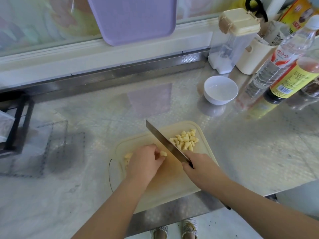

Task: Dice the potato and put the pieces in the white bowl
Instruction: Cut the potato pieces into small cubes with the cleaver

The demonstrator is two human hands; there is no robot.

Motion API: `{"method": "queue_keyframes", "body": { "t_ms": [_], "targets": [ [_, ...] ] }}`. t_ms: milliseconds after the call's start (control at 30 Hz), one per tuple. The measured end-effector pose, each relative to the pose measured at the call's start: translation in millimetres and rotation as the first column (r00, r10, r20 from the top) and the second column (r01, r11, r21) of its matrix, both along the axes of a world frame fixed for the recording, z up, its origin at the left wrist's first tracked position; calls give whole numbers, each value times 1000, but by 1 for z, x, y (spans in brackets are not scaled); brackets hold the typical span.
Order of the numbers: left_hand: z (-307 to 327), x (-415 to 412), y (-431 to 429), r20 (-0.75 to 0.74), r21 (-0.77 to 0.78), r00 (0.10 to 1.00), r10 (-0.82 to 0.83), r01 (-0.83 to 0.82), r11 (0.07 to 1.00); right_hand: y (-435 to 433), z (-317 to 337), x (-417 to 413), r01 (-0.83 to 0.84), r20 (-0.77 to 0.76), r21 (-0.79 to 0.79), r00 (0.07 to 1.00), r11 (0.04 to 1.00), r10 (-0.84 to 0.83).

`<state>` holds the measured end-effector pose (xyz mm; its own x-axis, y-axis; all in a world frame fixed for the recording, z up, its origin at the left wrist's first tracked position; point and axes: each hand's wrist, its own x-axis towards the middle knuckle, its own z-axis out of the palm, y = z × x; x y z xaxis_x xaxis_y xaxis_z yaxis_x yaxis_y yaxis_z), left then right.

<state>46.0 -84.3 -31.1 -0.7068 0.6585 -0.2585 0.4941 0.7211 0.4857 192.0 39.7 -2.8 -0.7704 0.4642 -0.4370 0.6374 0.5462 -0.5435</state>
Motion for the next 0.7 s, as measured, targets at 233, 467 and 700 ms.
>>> {"method": "queue_keyframes", "body": {
  "t_ms": [233, 467, 700],
  "targets": [
    [3, 6, 0, 20, 65, 999, 36, -37, 997, -10, -2, 0, -24, 18, 55, 1000, 998, 23],
    [1, 14, 5, 24, 57, 994, 104, -105, 993, -16, -5, 1, -25, 53, 62, 998, 998, 22],
    [0, 16, 6, 71, 63, 992, 108, -112, 992, -17, -7, 1, -20, 72, 57, 997, 998, 16]
  ]
}}
